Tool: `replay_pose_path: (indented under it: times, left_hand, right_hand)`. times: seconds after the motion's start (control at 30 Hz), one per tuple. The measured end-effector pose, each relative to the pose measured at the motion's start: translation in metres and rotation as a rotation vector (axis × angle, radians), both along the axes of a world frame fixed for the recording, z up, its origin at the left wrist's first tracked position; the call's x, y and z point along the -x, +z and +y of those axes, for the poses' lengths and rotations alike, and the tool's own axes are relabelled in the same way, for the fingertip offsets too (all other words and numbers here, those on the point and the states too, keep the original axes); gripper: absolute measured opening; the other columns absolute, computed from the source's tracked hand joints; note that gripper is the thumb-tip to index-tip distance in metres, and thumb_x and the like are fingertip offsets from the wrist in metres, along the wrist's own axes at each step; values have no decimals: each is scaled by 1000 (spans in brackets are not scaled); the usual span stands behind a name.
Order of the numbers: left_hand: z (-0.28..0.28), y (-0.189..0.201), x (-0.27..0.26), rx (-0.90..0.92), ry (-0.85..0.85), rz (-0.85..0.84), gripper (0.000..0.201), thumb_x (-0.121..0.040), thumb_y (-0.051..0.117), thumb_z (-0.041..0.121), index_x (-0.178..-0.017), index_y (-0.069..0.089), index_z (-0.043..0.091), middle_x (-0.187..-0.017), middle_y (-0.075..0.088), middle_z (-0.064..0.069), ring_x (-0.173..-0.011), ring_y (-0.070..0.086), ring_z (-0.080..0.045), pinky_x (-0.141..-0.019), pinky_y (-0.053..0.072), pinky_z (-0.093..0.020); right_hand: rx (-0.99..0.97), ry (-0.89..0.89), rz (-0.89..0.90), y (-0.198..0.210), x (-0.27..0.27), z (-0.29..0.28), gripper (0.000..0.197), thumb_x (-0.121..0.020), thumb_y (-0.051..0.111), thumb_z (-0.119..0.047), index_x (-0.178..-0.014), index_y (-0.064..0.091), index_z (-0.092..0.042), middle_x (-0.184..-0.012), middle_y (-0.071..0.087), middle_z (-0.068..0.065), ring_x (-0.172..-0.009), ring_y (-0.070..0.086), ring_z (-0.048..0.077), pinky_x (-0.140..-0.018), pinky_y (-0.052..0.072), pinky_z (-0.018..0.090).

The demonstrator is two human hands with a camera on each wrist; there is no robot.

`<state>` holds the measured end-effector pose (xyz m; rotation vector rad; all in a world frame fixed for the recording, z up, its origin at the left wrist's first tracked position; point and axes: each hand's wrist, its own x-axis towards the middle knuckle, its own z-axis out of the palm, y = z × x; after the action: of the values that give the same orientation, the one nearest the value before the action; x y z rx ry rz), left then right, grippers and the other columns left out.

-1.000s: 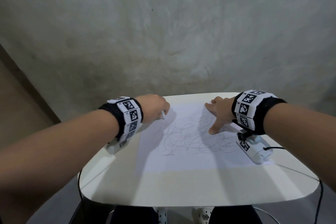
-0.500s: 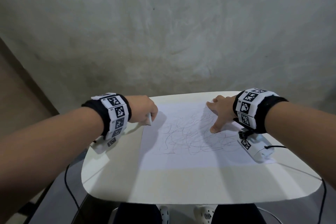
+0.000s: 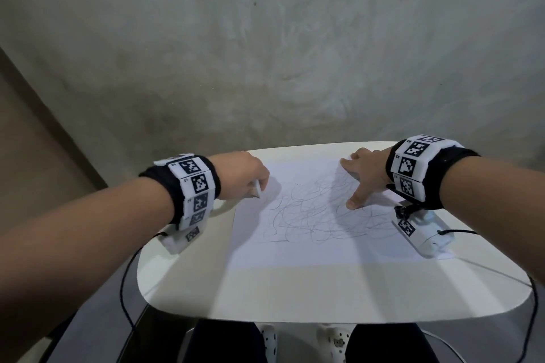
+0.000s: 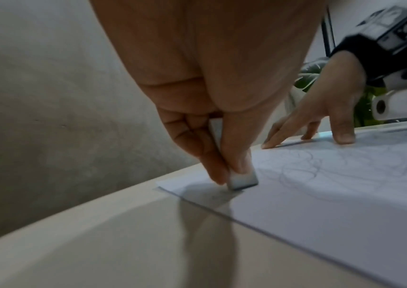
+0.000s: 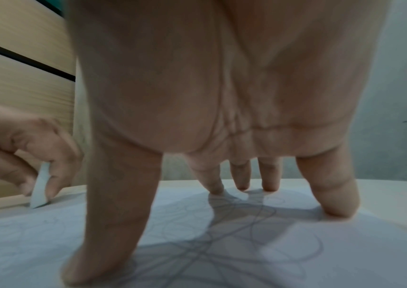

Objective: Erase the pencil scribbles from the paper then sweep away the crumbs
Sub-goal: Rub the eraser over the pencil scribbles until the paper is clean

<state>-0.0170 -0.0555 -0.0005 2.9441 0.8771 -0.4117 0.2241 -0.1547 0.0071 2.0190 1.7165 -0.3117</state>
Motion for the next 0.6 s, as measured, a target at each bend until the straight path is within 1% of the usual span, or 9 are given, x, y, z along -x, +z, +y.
replay_pose_path:
  times: [0.1,0.17,0.2,0.27,0.3,0.37,0.47,0.5,0.6]
  left_hand:
    - [3,4,13,39,28,101,12,-88,62,22,-99,66,24,-98,66,5,-88,58,-16,-75,46,-27]
    - [5,7,11,24,30,154,12,-88,62,20,-98,66,25,-98,66,6,-89,59,-17,-75,47,-27]
    - [4,7,8,6,15,144,11,-88,62,21,-97,65,26,-99,65,6,-89,58,-18,-77,48,-29]
    - [0,2,5,-20,-19,55,9,-88,60,23,-97,63,25,-99,62,7,-88,56,-18,-81,49,-34]
    - [-1,0,6,-21,-25,20,9,-89,59,23,-97,63,24,-99,61,7,-88,55,-17,-81,49,-34]
    - [0,-1,12,0,-15,31,10,-89,60,24,-99,64,24,-99,62,7,-88,55,-17,-81,48,-33]
    - [3,5,12,14,-4,133,13,-88,60,22,-99,65,24,-100,66,6,-90,58,-17,-82,50,-34]
    - [2,5,8,7,-25,121,12,-88,59,21,-99,65,24,-101,65,6,-90,58,-18,-82,50,-34]
    - [-8,-2,-2,-10,-86,-8,10,-90,58,25,-98,64,24,-100,61,7,-86,53,-17,-79,46,-31]
  right_hand:
    - [-7,-2,7,1,0,-1,95,-75,66,-62,-148,25,-15,-150,27,10,-135,34,27,-102,37,39]
    - [-19,0,3,0,0,-2,96,-76,65,-62,-148,24,-15,-151,26,10,-136,34,27,-103,36,40]
    - [-16,-5,1,1,0,-2,97,-77,65,-61,-150,21,-15,-153,23,10,-138,31,27,-105,35,40]
    - [-4,-14,-3,1,1,-3,101,-78,63,-61,-153,13,-15,-156,17,9,-142,25,25,-107,33,39]
    - [-5,-13,-5,2,2,-3,101,-79,63,-61,-153,11,-16,-157,15,9,-142,24,25,-107,32,39]
    - [-11,-8,-8,2,2,-3,100,-78,63,-61,-153,14,-15,-156,17,9,-141,27,26,-107,33,40]
    - [-13,-4,-10,1,2,-4,100,-77,64,-61,-152,16,-15,-155,19,10,-140,29,26,-106,35,41]
    - [-17,-2,-14,0,2,-4,100,-77,64,-61,-152,15,-15,-155,19,10,-140,29,26,-106,35,41]
    - [-32,4,-20,-1,2,-4,97,-77,63,-61,-150,19,-16,-153,23,10,-138,32,26,-104,36,41]
